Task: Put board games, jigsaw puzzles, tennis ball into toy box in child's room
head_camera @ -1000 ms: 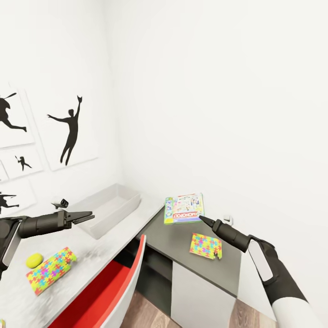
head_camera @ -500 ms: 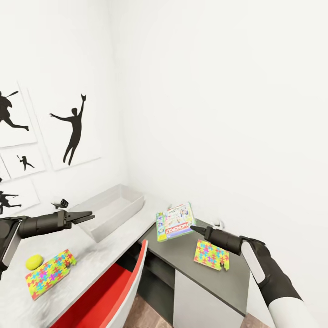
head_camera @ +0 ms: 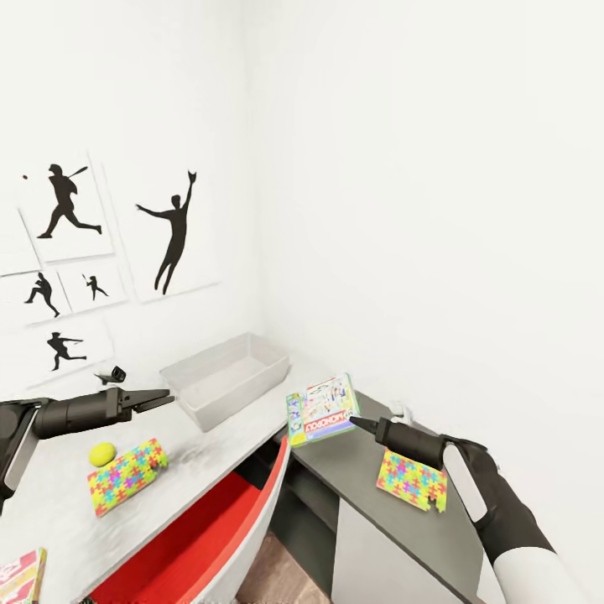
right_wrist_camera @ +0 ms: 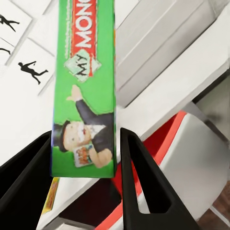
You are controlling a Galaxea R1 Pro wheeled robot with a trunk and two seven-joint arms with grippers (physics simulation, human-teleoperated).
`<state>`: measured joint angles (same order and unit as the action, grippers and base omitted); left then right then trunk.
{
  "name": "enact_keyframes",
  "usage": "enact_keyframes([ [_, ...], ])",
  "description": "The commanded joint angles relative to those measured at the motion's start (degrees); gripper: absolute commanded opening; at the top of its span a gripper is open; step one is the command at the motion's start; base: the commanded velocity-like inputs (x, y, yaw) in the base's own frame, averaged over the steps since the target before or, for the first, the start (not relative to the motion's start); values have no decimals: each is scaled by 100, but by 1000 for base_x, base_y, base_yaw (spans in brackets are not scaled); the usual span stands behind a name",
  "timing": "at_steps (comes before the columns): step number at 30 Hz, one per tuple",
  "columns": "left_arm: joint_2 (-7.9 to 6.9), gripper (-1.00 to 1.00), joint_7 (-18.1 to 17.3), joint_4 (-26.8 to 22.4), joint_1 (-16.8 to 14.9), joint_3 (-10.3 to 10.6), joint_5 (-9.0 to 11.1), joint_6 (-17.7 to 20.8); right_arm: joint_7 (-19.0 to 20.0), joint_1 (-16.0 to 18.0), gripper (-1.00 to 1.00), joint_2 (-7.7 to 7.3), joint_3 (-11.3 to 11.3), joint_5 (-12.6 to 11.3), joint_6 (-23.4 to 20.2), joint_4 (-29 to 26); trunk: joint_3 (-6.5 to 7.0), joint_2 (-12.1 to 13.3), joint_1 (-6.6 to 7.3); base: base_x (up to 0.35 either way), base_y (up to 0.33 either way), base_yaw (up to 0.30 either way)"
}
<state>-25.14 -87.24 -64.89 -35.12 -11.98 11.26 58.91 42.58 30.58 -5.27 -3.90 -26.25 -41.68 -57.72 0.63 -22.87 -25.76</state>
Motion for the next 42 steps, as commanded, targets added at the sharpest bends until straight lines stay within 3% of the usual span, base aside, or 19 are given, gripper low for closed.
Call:
enact_keyframes([
  [1, 0, 100, -21, 3, -4, 2, -1, 61, 13, 1, -100, -2, -7, -29, -28, -2, -7, -5, -2, 0, -1, 271],
  [31, 0, 100, -30, 3, -4, 2, -1, 59, 102, 9, -100, -19, -76, -47, 55, -495, -163, -5, -2, 136, 0, 256],
  [42, 0, 100, -30, 3, -4, 2, -1, 57, 105, 9, -100, -18, -73, -47, 55, -495, -178, -5, -2, 132, -40, 41],
])
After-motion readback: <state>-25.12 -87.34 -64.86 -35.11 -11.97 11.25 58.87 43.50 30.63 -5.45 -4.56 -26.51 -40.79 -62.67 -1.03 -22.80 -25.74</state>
